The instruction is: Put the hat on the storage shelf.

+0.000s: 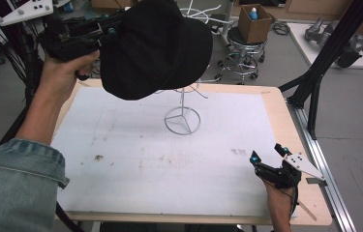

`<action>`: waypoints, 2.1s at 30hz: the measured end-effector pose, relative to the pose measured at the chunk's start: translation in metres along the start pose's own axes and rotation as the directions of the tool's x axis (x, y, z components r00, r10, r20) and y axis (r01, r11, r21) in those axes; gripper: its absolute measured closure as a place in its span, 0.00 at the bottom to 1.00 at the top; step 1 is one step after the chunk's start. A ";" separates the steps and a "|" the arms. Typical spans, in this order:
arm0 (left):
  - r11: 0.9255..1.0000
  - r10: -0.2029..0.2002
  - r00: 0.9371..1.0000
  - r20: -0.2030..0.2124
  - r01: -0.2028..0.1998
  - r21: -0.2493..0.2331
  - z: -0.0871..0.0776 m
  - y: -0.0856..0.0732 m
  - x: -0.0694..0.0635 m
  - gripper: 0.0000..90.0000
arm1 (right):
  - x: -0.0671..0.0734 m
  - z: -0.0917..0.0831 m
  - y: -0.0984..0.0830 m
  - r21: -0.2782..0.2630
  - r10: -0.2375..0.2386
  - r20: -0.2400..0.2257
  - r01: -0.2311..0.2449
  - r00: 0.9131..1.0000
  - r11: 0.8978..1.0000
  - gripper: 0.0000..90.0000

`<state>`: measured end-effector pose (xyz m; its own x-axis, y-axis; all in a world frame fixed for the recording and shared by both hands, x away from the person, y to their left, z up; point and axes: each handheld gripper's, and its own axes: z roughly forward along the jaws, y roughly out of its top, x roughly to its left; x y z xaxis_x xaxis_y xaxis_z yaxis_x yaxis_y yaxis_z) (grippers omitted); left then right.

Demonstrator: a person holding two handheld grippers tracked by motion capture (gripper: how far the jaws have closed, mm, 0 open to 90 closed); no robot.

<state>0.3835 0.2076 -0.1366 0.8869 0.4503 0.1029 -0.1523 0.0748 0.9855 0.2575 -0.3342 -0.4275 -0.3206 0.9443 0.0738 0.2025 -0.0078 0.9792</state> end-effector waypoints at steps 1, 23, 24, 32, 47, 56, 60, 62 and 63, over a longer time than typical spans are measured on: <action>1.000 -0.002 1.000 -0.002 0.002 0.008 0.000 -0.001 0.000 0.77 | 0.000 0.000 0.000 -0.001 0.000 0.000 0.000 1.000 1.000 0.08; 0.989 -0.047 0.998 -0.034 0.051 0.137 0.007 -0.032 0.004 0.73 | 0.002 0.002 0.000 0.002 0.001 -0.007 -0.001 1.000 1.000 0.08; 0.989 -0.046 0.998 -0.040 0.051 0.139 0.007 -0.033 0.003 0.73 | 0.002 0.002 0.000 0.003 0.000 -0.007 0.000 1.000 1.000 0.08; 0.984 -0.047 0.998 -0.046 0.054 0.168 0.010 -0.038 0.004 0.72 | 0.001 0.002 0.000 0.005 0.002 -0.007 -0.002 1.000 1.000 0.08; 0.982 -0.050 0.997 -0.063 0.060 0.180 0.021 -0.045 0.003 0.71 | 0.001 0.002 0.000 0.003 0.002 -0.004 -0.002 1.000 1.000 0.08; 0.983 -0.051 0.995 -0.081 0.064 0.170 0.014 -0.042 0.005 0.65 | 0.001 0.003 0.000 0.004 -0.004 -0.008 0.004 1.000 1.000 0.08; 0.984 -0.046 0.994 -0.094 0.061 0.165 0.010 -0.040 0.005 0.63 | 0.001 0.003 0.000 0.004 -0.005 -0.008 0.005 1.000 1.000 0.08; 0.984 -0.045 0.993 -0.108 0.063 0.167 0.007 -0.039 0.005 0.60 | 0.002 0.003 0.000 0.008 -0.002 -0.008 0.002 1.000 1.000 0.08; 0.984 -0.047 0.992 -0.117 0.066 0.167 0.005 -0.038 0.005 0.59 | 0.002 0.003 0.000 0.009 0.001 -0.009 0.000 1.000 1.000 0.08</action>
<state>0.3958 0.2023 -0.1731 0.8362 0.5470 0.0405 -0.0185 -0.0455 0.9988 0.2594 -0.3314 -0.4283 -0.3286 0.9414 0.0760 0.2105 -0.0054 0.9776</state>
